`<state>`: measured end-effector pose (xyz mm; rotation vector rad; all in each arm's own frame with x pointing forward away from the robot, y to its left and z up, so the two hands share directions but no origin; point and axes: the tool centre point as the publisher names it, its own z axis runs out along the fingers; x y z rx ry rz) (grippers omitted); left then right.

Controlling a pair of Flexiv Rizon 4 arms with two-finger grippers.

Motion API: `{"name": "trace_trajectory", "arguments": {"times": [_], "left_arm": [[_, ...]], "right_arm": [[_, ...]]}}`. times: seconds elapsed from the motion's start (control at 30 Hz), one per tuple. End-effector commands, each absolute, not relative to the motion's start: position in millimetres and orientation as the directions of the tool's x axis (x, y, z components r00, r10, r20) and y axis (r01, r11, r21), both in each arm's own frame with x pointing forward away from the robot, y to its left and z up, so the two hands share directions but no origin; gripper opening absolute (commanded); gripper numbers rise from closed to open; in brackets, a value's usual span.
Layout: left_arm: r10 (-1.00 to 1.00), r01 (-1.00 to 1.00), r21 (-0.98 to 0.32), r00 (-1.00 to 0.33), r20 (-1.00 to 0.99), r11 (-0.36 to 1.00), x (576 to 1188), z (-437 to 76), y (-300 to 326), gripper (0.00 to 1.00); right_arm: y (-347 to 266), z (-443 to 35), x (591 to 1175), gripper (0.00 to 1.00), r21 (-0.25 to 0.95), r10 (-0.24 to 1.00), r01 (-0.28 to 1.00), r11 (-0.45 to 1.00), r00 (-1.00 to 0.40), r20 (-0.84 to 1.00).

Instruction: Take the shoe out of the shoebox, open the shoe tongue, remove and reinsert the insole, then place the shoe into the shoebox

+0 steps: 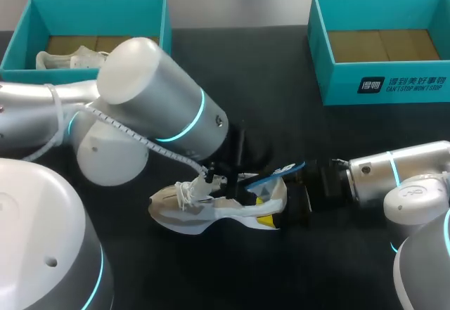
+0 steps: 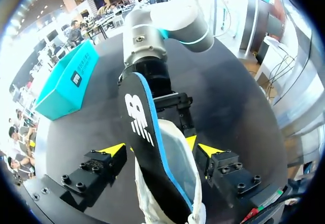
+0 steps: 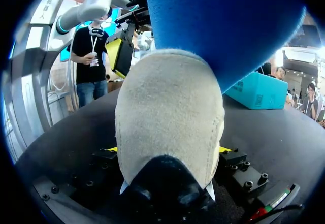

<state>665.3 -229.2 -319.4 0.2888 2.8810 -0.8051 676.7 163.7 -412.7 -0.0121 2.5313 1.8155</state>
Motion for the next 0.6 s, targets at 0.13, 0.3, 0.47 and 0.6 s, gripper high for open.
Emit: {"name": "trace_trajectory", "arguments": {"times": [0.13,0.3,0.47,0.6], "left_arm": [[0.111,0.236,-0.529,-0.960,-0.257,0.815,648,-306,-208,1.00],[0.059,0.211,-0.532,-0.956,-0.288,0.820,646,-305,-209,0.95],[-0.028,0.159,-0.530,-0.944,-0.329,0.833,639,-303,-215,0.87],[-0.092,0.110,-0.533,-0.936,-0.339,0.839,639,-299,-218,0.82]], "right_arm": [[166,-412,676,0.00,0.945,0.009,-0.022,0.326,-1.000,-0.026],[166,-412,676,0.00,0.945,0.009,-0.022,0.326,-1.000,-0.026],[166,-412,676,0.00,0.945,0.009,-0.022,0.326,-1.000,-0.026],[166,-412,676,0.00,0.945,0.009,-0.022,0.326,-1.000,-0.026]]}}
